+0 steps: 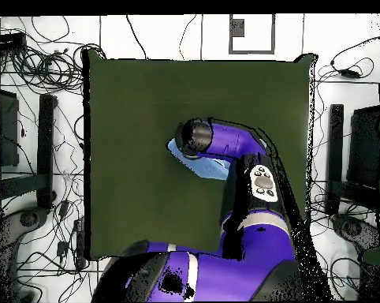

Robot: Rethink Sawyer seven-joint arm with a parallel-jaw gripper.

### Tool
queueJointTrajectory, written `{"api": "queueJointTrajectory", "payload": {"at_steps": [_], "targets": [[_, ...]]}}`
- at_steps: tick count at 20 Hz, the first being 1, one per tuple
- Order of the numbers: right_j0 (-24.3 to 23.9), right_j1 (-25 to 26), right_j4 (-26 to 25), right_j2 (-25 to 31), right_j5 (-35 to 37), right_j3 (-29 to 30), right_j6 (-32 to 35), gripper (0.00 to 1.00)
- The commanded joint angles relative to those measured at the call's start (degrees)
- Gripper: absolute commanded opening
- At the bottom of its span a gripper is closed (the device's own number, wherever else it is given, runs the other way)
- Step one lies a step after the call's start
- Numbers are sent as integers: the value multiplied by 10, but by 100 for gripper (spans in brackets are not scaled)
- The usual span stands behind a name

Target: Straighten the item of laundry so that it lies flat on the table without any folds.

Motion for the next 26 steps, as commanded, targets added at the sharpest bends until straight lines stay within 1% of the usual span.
{"api": "queueJointTrajectory", "payload": {"at_steps": [1,4,22,26], "targets": [[13,27,7,37,-20,25,92,100],[16,36,6,34,-20,19,93,100],[13,39,14,36,-22,26,103,100],[18,46,17,31,-13,18,109,100]]}}
